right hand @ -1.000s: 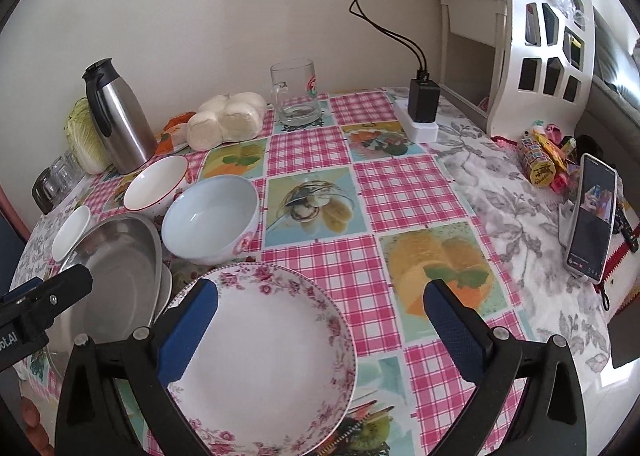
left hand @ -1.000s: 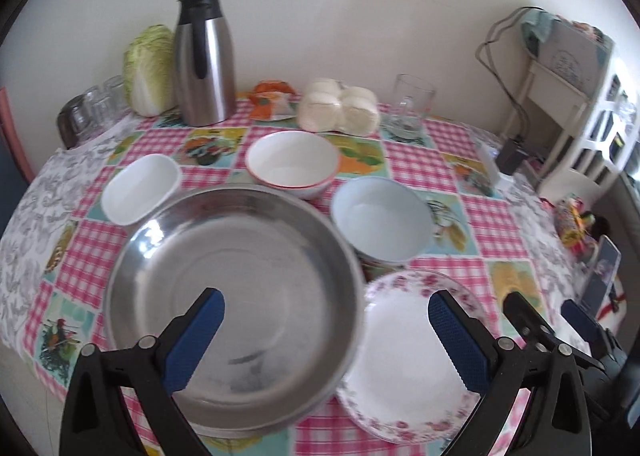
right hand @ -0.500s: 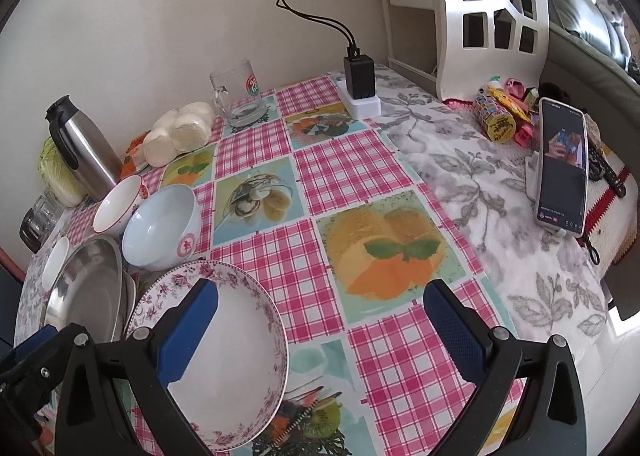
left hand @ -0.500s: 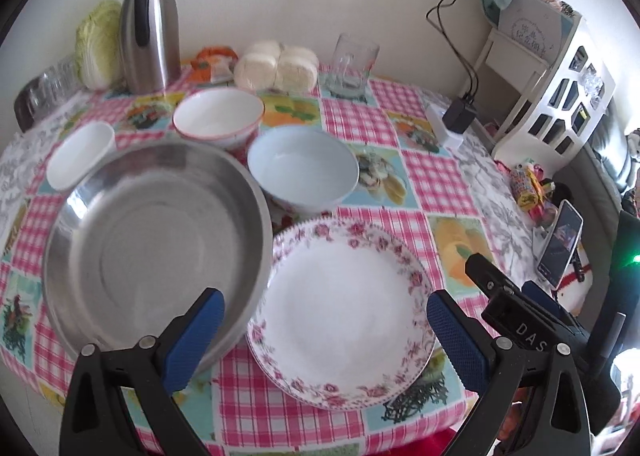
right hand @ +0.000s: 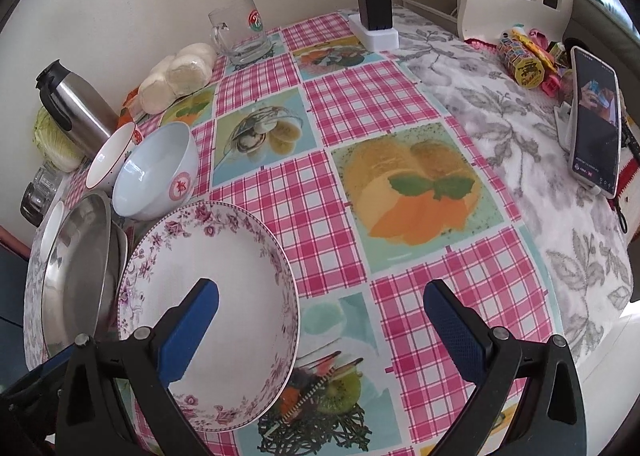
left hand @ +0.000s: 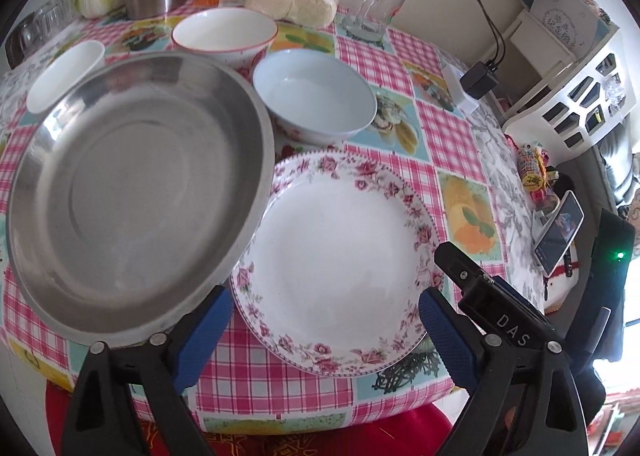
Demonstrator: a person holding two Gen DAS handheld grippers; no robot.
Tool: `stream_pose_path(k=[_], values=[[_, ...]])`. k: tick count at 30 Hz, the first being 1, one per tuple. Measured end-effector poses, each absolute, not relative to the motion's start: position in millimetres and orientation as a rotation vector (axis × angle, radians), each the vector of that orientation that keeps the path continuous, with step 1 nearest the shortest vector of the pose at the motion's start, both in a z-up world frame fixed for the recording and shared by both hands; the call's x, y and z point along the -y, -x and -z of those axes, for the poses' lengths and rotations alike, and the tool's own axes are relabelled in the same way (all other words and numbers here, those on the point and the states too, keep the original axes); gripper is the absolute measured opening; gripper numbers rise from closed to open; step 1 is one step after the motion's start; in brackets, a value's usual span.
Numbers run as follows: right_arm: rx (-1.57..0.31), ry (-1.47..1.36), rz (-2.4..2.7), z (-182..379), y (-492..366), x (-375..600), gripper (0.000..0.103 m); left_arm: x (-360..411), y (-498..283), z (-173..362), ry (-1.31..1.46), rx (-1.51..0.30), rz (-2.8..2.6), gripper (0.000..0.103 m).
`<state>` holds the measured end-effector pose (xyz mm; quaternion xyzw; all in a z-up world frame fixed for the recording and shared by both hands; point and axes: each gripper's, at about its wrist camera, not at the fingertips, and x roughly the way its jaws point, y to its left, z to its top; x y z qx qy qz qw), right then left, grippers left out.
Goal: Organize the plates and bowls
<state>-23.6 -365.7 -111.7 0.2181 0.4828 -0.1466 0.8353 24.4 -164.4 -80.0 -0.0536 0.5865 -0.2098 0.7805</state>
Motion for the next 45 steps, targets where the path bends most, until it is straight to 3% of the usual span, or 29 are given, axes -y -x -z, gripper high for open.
stream_pose_path(k=[2,6,11,13,20,37,45], values=[[-1.034,-0.476,0.304,115.2,23.2,365.7,0.100,165.0,-24.3,83.6,0.111,-1.284,0.446,0.093],[-1.069,-0.502,0.275,123.2,20.9,363.6,0.075,164.2,-24.0,87.8,0.106,-1.298,0.438,0.093],[-1.124,-0.532,0.230,137.6,16.5,359.8,0.053,163.2,-27.0,94.6,0.111,-1.320,0.422,0.091],[-1.131,-0.526,0.228,140.6,15.2,358.4,0.036,162.5,-27.8,96.9,0.114,-1.327,0.415,0.091],[-1.125,-0.508,0.208,139.6,15.3,355.9,0.019,160.9,-29.5,106.1,0.133,-1.366,0.397,0.087],[-1.147,-0.494,0.316,138.7,30.7,373.1,0.018,169.1,-31.1,119.4,0.104,-1.396,0.377,0.086],[-1.135,-0.585,0.327,139.9,40.8,385.1,0.024,173.5,-33.7,120.0,0.133,-1.381,0.410,0.084]])
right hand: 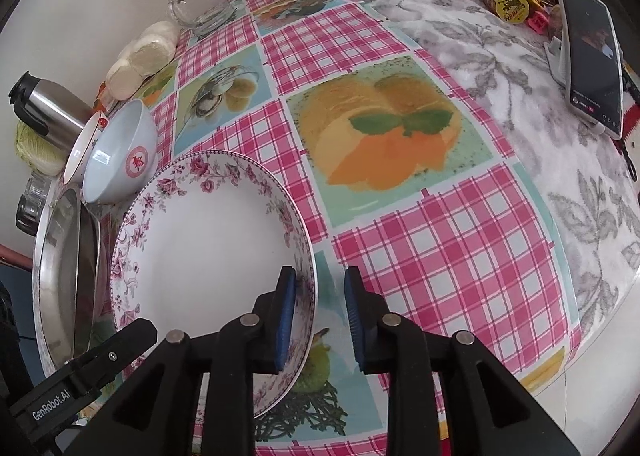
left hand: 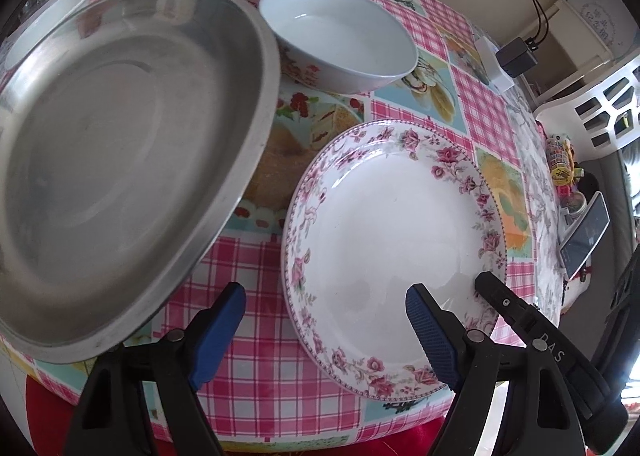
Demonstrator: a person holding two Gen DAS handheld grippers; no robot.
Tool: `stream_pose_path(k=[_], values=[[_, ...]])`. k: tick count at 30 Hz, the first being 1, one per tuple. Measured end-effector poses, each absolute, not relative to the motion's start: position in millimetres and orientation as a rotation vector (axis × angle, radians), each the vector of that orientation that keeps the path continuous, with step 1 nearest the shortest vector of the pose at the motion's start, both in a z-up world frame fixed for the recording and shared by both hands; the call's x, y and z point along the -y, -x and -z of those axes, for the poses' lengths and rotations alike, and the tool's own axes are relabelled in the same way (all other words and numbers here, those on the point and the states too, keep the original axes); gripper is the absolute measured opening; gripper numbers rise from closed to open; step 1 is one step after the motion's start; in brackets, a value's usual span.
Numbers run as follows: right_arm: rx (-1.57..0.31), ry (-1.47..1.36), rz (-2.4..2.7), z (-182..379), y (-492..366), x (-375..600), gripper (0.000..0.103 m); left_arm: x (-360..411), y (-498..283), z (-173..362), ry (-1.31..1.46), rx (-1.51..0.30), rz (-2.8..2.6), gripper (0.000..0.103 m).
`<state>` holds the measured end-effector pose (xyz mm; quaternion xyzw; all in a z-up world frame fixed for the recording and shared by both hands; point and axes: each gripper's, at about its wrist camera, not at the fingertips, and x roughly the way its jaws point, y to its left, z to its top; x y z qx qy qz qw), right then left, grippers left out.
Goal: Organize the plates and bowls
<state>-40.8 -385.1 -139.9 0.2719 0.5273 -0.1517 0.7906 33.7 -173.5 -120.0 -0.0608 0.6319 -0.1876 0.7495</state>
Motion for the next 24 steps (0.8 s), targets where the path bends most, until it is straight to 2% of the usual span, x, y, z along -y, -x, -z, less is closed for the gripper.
stream_pose_path(k=[8,24], values=[[-1.119,-0.619,0.347,138.6,46.5,393.5,0.024,178.4,-40.1,123.1,0.148,-1.377,0.407,0.084],[-1.085,-0.628,0.348,139.3,44.4,399.8,0.025,192.7,-47.2,125.5,0.184,-1.318,0.489,0.061]])
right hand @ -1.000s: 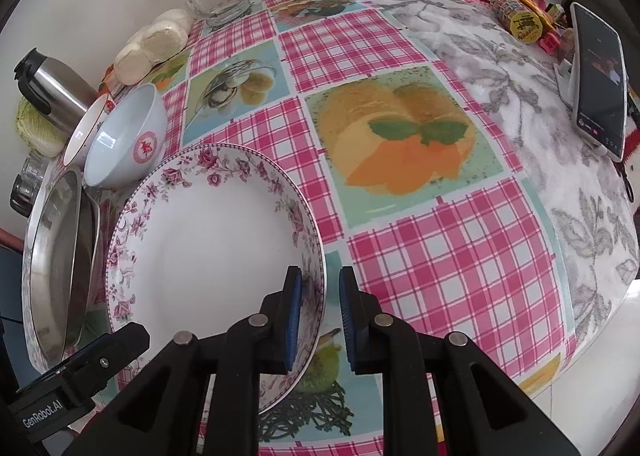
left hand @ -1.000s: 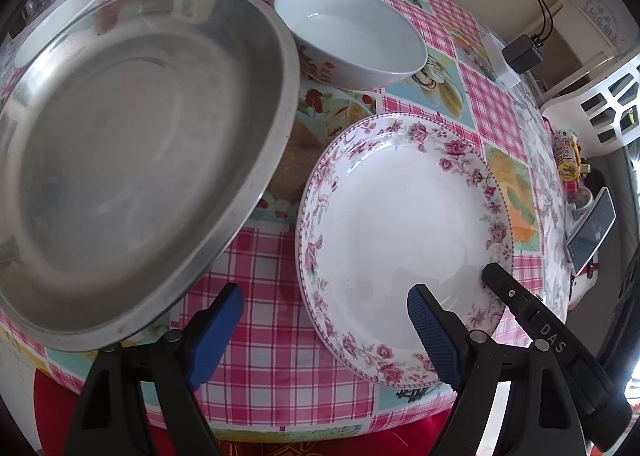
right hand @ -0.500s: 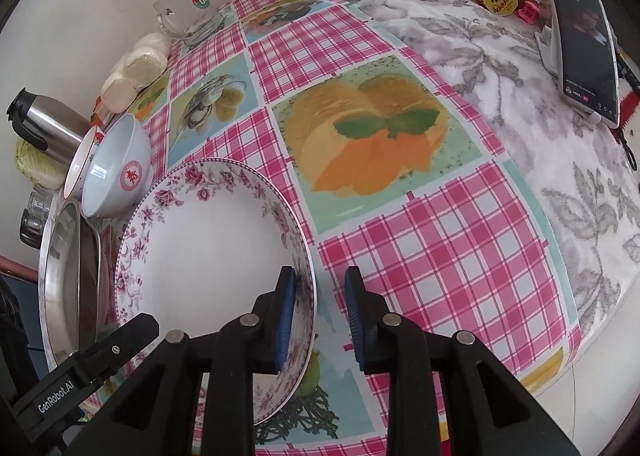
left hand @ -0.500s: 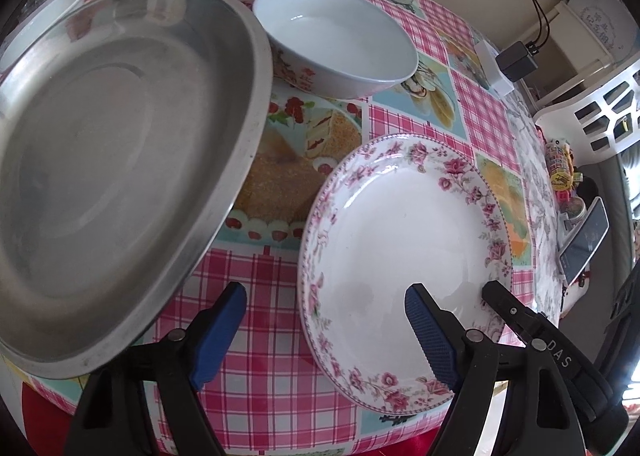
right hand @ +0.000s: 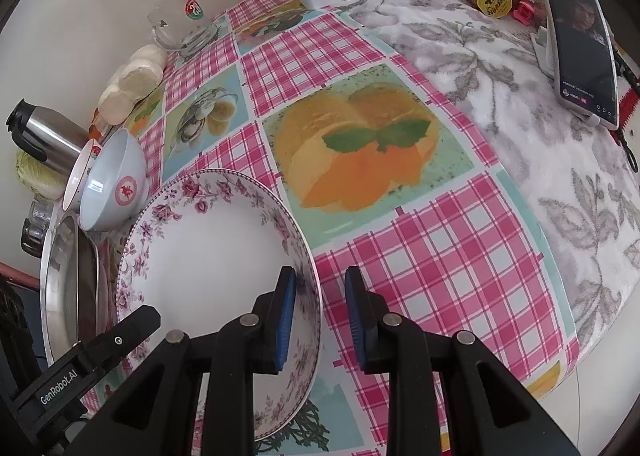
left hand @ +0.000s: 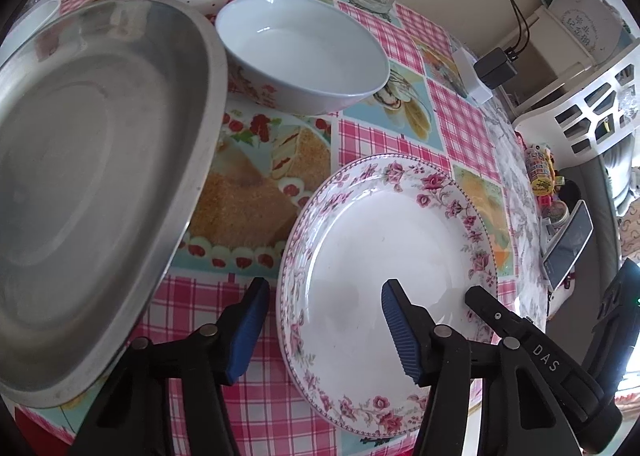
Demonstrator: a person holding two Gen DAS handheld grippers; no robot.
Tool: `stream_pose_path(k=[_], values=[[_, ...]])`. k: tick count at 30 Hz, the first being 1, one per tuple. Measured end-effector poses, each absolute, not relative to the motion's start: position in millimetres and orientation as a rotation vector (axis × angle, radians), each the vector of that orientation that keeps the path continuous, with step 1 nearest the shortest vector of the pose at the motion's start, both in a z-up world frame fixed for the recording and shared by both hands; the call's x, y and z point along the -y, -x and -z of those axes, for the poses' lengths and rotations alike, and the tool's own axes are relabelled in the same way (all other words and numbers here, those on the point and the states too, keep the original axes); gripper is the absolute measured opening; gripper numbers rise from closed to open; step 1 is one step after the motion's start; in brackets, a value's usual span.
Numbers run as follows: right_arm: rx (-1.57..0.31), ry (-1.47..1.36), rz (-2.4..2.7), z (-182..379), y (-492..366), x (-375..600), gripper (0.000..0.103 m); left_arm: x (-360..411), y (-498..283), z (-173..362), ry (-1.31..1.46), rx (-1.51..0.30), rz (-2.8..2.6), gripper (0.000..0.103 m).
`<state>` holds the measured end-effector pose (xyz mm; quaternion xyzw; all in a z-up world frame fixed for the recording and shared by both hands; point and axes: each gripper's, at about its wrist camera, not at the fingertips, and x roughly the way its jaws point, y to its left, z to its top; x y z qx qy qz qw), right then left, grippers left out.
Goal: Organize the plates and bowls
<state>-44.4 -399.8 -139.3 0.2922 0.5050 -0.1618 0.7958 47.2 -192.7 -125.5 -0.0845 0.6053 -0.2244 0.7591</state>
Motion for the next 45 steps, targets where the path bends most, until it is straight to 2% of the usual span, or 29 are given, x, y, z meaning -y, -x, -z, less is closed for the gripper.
stream_pose_path(k=[17,19,21,26,32,36,45], values=[[-1.016,-0.677,0.280,143.9,40.9,407.2,0.024,192.5,-51.2,128.2,0.211,-1.274,0.509,0.060],[-1.013,-0.701,0.240,147.3,38.6,407.3,0.016,191.9,-51.2,128.3,0.208,-1.267,0.506,0.054],[-1.005,-0.711,0.231,148.1,38.2,408.4,0.016,190.2,-51.7,128.8,0.211,-1.262,0.505,0.046],[-0.996,-0.728,0.231,149.1,38.0,408.6,0.015,186.0,-52.7,129.9,0.228,-1.254,0.491,0.039],[-0.992,-0.728,0.233,147.9,43.1,409.8,0.015,185.3,-52.3,129.6,0.218,-1.249,0.497,0.037],[-0.985,-0.753,0.250,147.7,50.2,414.9,0.015,187.8,-51.3,130.5,0.211,-1.265,0.531,0.030],[-0.969,-0.772,0.284,146.4,61.1,421.6,0.015,196.1,-47.8,130.3,0.183,-1.272,0.567,0.030]])
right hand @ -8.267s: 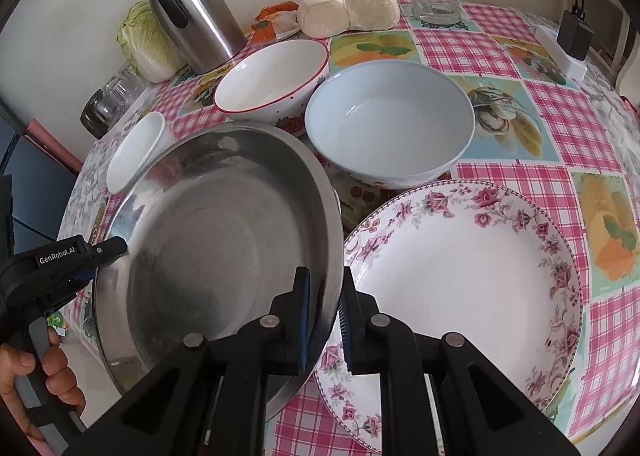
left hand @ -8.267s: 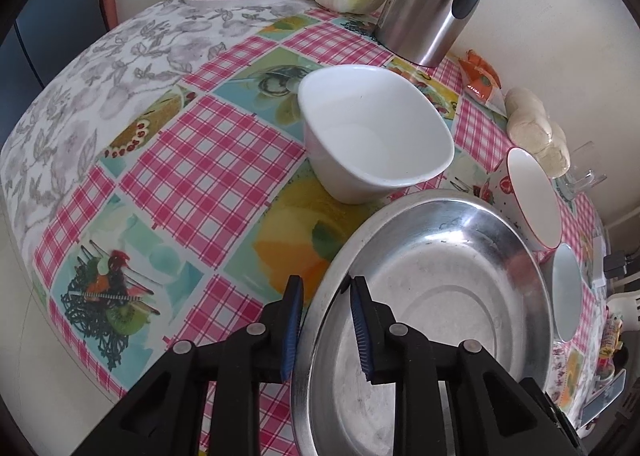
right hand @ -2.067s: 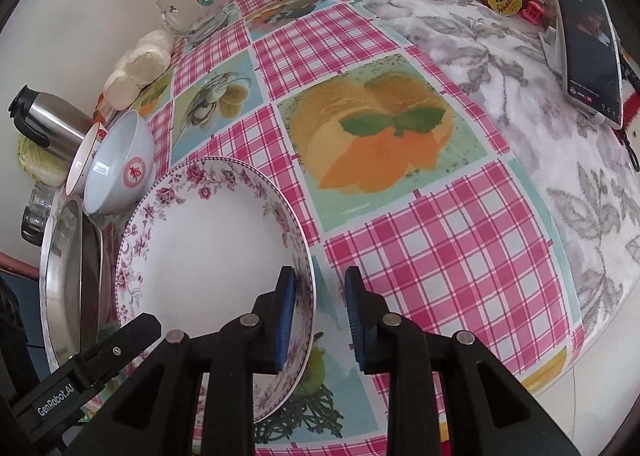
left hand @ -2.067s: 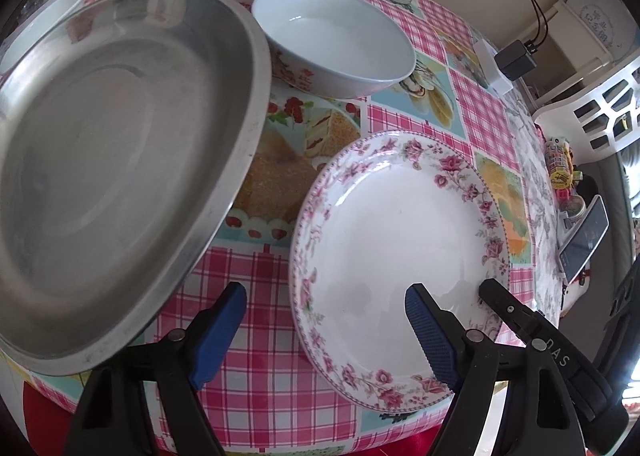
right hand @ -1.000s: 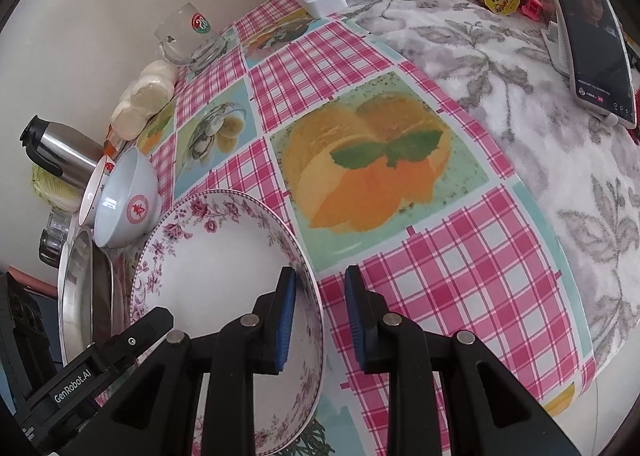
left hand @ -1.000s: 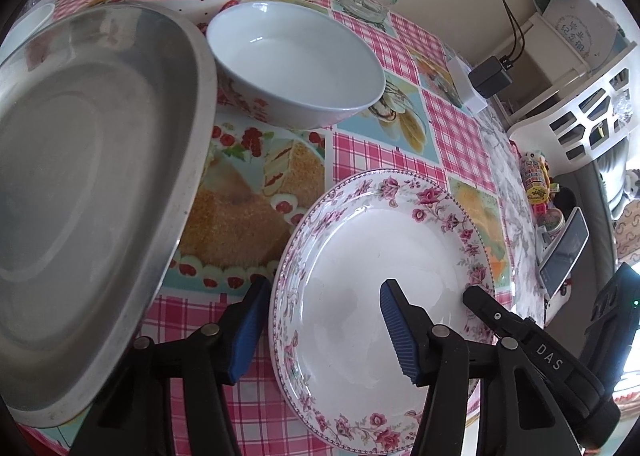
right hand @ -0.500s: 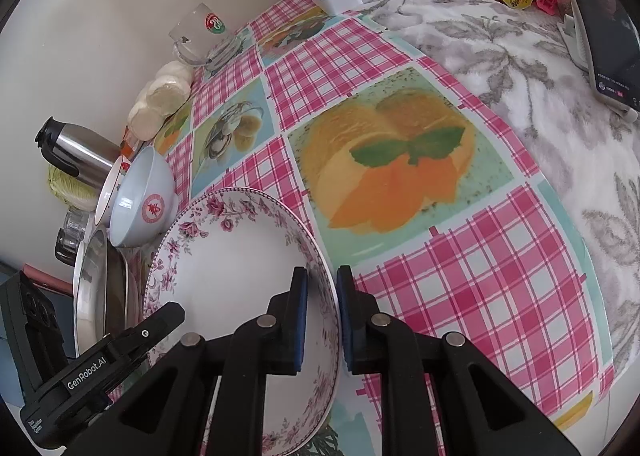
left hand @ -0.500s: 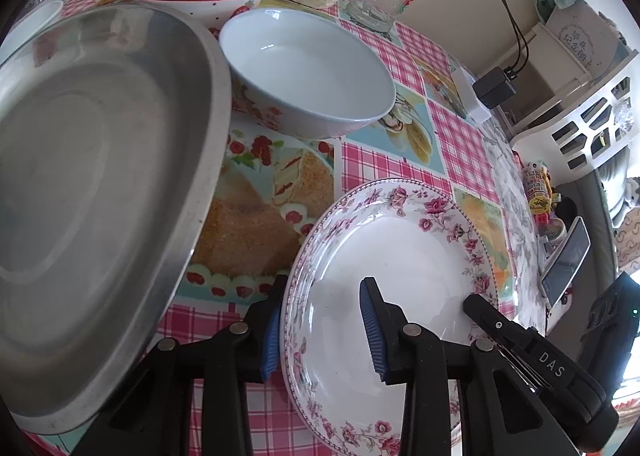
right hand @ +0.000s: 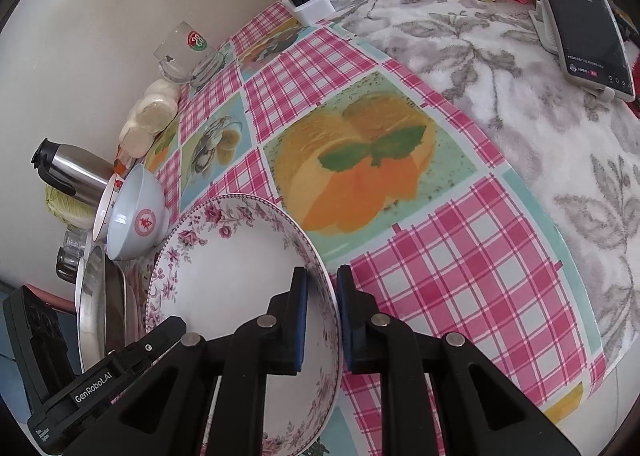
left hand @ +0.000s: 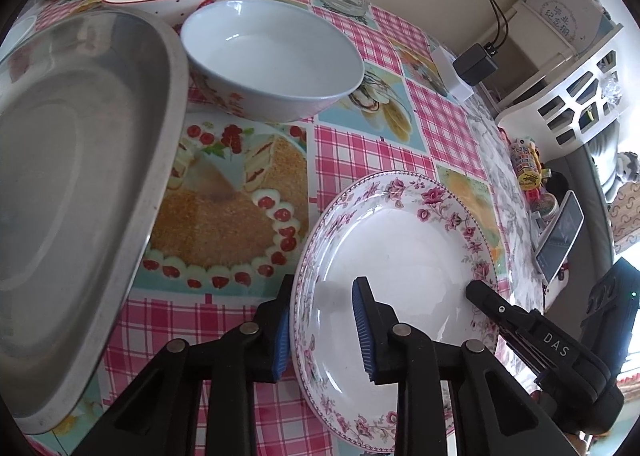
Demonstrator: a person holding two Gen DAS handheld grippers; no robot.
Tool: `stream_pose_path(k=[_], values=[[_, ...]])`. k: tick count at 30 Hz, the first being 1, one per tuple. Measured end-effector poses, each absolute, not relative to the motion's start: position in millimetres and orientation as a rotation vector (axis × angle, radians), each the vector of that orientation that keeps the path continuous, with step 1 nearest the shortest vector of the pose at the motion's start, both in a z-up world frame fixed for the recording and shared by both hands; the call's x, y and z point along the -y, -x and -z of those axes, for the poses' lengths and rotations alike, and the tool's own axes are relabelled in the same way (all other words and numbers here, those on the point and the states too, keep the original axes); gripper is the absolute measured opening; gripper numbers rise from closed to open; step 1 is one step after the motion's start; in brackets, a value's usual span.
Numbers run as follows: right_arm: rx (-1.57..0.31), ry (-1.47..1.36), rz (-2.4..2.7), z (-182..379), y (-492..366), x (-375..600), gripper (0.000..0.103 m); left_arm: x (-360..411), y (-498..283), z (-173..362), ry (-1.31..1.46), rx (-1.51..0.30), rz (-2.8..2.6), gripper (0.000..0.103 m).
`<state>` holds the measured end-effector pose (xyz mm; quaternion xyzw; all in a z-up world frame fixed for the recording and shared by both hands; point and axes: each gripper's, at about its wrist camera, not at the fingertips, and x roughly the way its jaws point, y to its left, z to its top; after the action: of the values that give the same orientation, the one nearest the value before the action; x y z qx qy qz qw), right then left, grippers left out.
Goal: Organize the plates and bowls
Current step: 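Lift the floral plate with both grippers toward the steel tray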
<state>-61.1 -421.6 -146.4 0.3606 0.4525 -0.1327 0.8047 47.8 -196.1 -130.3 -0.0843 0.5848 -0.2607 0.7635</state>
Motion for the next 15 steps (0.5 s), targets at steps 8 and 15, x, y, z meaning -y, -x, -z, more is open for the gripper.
stream_pose_path(k=[8,15], values=[[-0.953,-0.798,0.281,143.1,65.0,424.2,0.012,196.2,-49.5,127.2,0.198,-1.265,0.569,0.029],[-0.929,-0.788,0.281,136.6,66.8,423.7,0.010,197.4,-48.8,117.2,0.182,-1.225,0.582,0.029]])
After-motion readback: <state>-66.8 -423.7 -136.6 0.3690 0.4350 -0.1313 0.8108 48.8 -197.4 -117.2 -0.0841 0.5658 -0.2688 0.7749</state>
